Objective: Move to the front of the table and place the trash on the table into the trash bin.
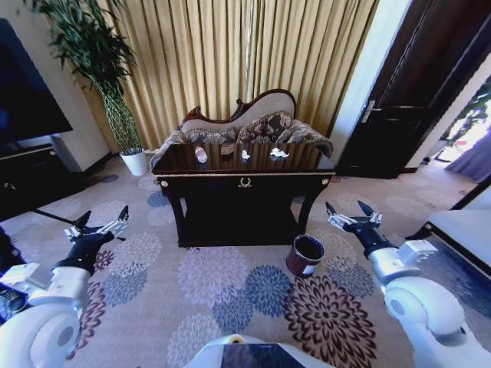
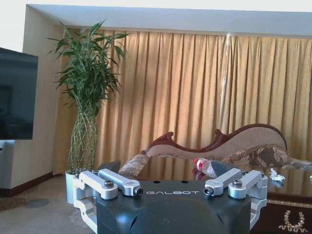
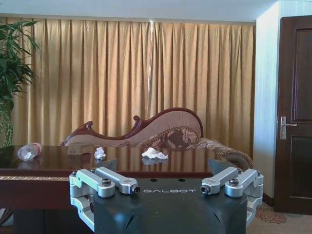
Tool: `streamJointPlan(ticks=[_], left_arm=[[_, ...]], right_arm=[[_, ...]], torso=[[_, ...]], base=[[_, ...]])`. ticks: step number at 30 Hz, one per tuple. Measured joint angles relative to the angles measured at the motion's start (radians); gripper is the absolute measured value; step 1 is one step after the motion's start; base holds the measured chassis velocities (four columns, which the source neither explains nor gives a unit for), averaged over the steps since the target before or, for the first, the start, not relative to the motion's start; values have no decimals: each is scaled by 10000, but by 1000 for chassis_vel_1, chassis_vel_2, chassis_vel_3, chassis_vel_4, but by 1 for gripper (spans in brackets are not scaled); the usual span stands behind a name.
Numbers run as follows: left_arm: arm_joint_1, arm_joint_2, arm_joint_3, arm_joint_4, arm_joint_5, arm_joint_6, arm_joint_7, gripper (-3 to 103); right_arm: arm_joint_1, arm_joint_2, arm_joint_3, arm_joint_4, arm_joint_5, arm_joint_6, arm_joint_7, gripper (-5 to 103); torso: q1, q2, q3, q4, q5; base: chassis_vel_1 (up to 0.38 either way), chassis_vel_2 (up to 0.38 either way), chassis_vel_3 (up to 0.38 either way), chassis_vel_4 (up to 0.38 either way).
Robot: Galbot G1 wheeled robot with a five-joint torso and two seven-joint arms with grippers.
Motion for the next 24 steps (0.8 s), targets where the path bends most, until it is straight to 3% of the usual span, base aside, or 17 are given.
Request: streamJointPlan(ticks=[24], left_arm=[[-38, -38, 60, -2, -1, -74, 95, 100]], right_arm=[[16, -29, -9, 22, 10, -53, -1, 100]], torso=[[0, 0, 0, 1, -1]], base=[[-165, 160, 160, -165]])
